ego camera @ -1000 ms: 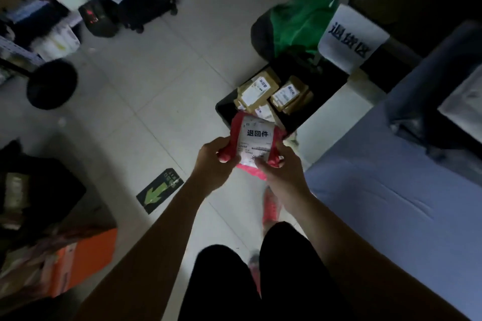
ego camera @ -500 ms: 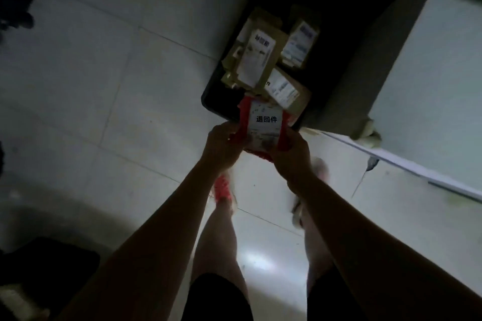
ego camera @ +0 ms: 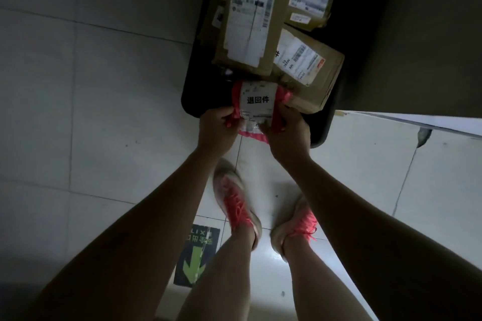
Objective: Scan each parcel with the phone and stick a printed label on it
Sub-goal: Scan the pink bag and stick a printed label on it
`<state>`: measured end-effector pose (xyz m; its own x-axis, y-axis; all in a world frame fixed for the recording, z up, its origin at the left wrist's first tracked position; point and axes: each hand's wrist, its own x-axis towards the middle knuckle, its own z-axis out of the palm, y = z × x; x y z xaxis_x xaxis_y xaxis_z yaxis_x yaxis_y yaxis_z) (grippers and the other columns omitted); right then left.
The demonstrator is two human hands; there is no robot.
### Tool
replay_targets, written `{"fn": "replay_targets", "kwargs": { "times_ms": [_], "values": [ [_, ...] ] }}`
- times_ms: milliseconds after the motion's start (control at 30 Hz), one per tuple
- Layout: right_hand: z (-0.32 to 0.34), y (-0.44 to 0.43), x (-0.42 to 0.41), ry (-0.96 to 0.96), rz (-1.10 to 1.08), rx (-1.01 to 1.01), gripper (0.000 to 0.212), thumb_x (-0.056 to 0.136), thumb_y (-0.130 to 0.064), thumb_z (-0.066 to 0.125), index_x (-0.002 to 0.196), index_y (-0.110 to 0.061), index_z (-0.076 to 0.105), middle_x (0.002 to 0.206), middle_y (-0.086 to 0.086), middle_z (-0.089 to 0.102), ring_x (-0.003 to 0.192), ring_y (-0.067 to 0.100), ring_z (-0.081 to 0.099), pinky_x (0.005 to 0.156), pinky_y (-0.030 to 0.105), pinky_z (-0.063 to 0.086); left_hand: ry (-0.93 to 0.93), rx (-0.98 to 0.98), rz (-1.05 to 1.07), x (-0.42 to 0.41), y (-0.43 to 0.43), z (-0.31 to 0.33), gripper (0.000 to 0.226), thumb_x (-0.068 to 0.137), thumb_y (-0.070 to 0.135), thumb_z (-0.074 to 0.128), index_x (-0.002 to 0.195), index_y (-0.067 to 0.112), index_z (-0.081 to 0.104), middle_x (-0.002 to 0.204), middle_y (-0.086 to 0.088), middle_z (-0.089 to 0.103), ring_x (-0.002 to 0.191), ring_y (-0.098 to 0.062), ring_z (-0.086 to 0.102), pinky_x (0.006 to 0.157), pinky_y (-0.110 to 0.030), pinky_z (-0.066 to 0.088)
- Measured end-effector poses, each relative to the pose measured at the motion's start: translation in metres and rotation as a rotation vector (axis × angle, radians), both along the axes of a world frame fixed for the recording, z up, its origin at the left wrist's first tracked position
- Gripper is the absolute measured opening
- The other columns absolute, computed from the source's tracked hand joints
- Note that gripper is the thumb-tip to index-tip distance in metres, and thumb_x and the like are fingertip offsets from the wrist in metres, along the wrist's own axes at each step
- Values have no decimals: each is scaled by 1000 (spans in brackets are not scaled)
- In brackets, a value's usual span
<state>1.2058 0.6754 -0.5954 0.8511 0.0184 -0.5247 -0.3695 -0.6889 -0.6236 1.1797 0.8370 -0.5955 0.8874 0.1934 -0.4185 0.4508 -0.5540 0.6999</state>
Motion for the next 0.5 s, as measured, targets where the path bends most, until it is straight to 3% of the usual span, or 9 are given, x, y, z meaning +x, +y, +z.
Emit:
{"fn": "replay_targets", "kwargs": {
  "times_ms": [67,133,233,367,500],
  "values": [
    [4,-1,0,17,37,-25,42,86,-22,80,125,-17,68,113,-2,72,97,15,69,74,23,57,37,25,-9,0,-2,4,17,89,19,76,90,2,70,95,-5,76,88,-15,72,77,-29,60],
    [17,-6,3,79,51,-35,43,86,-20,79,127,-17,66,113,-1,72,97,15,70,81,33,61,81,107,-40,1,-3,19,19,91,25,74,94,7,69,96,-3,75,89,-17,71,76,-34,60],
    [59,-16,11,45,63,-106,25,92,-21,72,117,-19,68,104,-3,74,89,14,71,74,37,62,77,271,-115,10,-2,63,23,94,33,68,107,14,66,104,-1,71,96,-20,69,78,-38,59],
    [157,-33,31,-82,202,-242,35,91,-21,71,125,-25,63,116,0,70,99,20,68,73,31,56,-53,456,-327,38,-9,160,38,92,29,68,126,14,62,120,-5,67,111,-24,65,90,-37,56],
    [289,-54,59,-199,315,-388,49,88,-20,72,135,-26,60,136,-2,60,120,23,59,84,37,53,-266,557,-457,77,-31,291,54,88,19,73,138,7,57,136,-16,60,126,-34,57,102,-46,48]
  ]
}}
